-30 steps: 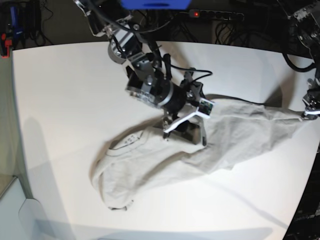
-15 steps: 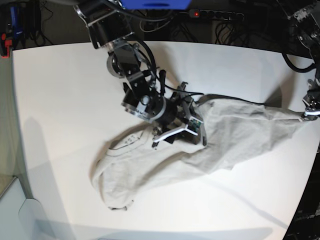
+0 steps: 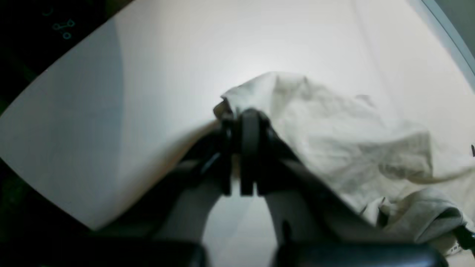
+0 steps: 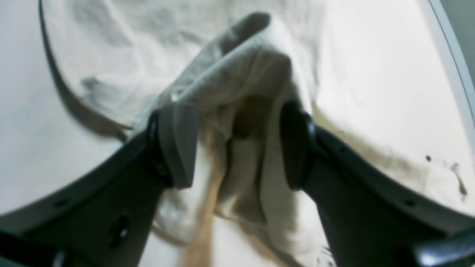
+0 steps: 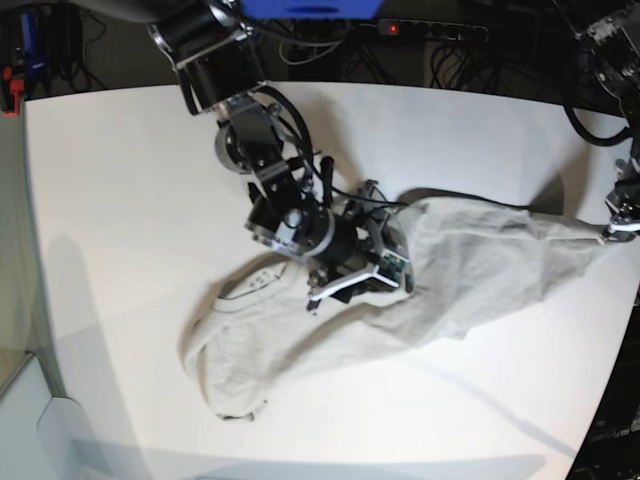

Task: Layout the t-shirt on the table in an organized manner, then fold the t-shirt properly
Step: 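Grasp a fold of fabric near the shirt's middle with the right gripper, then pull the grasped fabric with the right gripper away from the left gripper, then lower the fabric with the right gripper and release it on the table, then release the shirt end with the left gripper and move it across the shirt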

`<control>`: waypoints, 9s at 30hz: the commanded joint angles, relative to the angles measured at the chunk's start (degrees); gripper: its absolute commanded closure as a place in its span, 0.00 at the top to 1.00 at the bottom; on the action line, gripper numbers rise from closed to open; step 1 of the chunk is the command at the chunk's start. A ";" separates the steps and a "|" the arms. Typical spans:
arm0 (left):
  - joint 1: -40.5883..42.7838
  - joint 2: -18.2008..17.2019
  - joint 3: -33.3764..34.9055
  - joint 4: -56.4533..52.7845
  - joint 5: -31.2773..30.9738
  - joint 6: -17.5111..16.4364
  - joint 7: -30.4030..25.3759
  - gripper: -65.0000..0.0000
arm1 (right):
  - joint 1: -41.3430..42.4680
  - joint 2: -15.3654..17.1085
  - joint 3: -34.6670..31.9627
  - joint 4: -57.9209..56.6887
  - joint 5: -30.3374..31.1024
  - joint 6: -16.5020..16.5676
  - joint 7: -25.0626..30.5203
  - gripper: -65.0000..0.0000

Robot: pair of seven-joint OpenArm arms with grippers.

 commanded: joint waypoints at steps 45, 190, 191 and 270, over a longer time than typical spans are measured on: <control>-1.52 0.61 -0.24 0.91 -0.33 0.33 -1.14 0.01 | 6.99 -0.68 -5.99 -5.65 2.38 0.69 1.38 0.47; 2.08 2.99 1.60 4.61 8.46 0.25 8.18 0.62 | -21.32 5.20 27.77 36.29 2.12 0.69 -12.60 0.53; 0.06 2.99 1.95 4.52 8.46 0.25 8.18 0.62 | -21.23 5.20 27.24 35.23 2.12 0.69 -12.51 0.53; -42.93 6.77 39.93 -46.30 8.90 0.69 -32.53 0.01 | -21.23 5.37 27.07 23.10 2.12 0.69 -12.34 0.53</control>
